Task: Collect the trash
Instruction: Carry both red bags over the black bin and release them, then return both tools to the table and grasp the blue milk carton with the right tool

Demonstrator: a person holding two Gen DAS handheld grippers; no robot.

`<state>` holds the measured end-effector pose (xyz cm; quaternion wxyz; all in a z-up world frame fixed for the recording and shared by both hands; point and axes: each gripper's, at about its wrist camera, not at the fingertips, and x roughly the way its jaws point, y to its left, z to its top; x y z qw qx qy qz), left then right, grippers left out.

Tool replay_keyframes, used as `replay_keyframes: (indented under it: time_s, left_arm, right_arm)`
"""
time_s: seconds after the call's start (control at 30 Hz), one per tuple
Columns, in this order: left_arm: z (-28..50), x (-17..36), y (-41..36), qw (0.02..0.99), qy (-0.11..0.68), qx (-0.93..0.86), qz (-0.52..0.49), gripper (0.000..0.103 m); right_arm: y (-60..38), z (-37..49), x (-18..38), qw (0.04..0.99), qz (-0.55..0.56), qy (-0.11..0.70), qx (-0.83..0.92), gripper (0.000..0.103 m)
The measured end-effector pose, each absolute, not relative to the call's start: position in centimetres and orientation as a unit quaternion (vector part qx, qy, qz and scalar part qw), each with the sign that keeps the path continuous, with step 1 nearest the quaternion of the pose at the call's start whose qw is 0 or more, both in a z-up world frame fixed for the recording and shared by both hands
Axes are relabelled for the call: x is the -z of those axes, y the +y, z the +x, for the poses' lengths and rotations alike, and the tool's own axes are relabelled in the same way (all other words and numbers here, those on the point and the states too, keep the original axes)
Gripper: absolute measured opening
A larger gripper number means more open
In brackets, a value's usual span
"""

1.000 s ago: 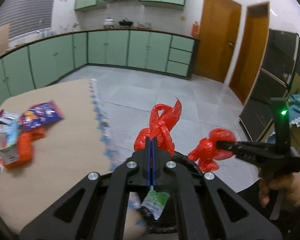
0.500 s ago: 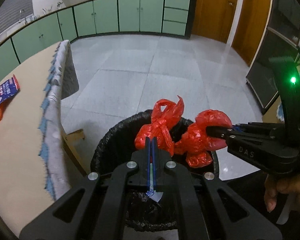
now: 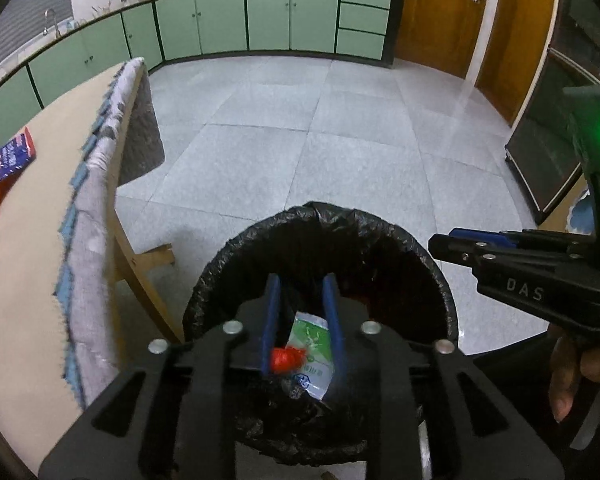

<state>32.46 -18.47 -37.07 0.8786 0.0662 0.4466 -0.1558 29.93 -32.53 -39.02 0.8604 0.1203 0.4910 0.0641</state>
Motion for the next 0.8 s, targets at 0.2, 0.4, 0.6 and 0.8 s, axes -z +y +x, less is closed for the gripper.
replay_keyframes:
  time_s: [0.2, 0.4, 0.6, 0.8]
  left_arm:
    - [30.8, 33.1, -16.5, 0.896, 0.415, 0.151, 0.050, 0.033]
    - [27.8, 28.0, -10.8, 0.925, 0.364, 0.102, 0.035, 0.044]
    - [23.6, 23.9, -1.3, 0.949, 0.315, 0.001, 0.001, 0.065]
    - [19.8, 22.0, 8.5, 0.953, 0.284, -0.103, -0.013, 0.074]
  right_arm:
    - [-32.8, 28.9, 35.8, 0.879, 0.122, 0.458, -0.054, 0.030]
    - [-30.7, 27.1, 30.7, 0.905, 0.099, 0.411, -0.056, 0.047]
    - [-24.4, 25.5, 25.4, 0.924, 0.070, 0.361, -0.103, 0.068]
    - [-14.7, 25.5, 22.7, 0.926, 0.024, 0.332, -0.181, 0.072]
